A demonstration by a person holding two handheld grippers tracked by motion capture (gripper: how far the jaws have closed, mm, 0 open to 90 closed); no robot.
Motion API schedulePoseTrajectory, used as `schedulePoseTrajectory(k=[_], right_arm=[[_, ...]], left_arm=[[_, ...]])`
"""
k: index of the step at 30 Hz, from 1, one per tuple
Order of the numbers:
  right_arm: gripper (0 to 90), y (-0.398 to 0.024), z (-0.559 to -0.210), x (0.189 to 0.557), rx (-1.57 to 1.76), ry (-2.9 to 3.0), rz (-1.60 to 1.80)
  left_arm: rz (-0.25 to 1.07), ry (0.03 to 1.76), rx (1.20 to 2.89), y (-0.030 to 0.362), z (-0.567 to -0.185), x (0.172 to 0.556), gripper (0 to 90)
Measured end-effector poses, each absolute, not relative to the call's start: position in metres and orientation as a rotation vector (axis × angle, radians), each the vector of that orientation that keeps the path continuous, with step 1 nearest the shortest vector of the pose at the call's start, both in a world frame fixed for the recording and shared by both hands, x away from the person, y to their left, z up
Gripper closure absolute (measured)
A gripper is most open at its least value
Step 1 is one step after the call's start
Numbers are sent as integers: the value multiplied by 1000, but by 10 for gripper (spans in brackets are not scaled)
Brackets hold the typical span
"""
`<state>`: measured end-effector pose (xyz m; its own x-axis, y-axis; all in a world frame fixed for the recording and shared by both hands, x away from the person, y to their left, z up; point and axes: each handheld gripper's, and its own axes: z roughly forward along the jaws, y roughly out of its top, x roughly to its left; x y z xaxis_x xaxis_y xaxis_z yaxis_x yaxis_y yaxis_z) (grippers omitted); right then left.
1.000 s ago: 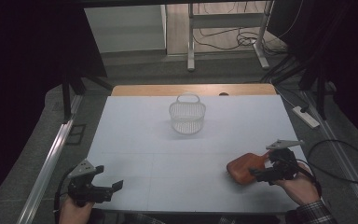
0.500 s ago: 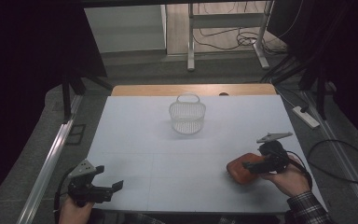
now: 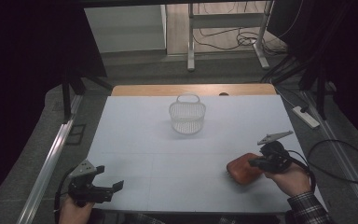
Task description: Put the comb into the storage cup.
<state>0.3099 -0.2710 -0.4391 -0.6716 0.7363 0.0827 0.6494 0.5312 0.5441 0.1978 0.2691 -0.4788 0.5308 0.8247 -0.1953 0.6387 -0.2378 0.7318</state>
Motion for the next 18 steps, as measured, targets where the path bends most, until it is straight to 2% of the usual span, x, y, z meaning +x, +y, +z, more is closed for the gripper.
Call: schedulePoseTrajectory(k=[18], right_arm=[[897,-272,-455,275,1067,2709,820]], left_arm=[[295,1190,1970,269,-479,198,23]])
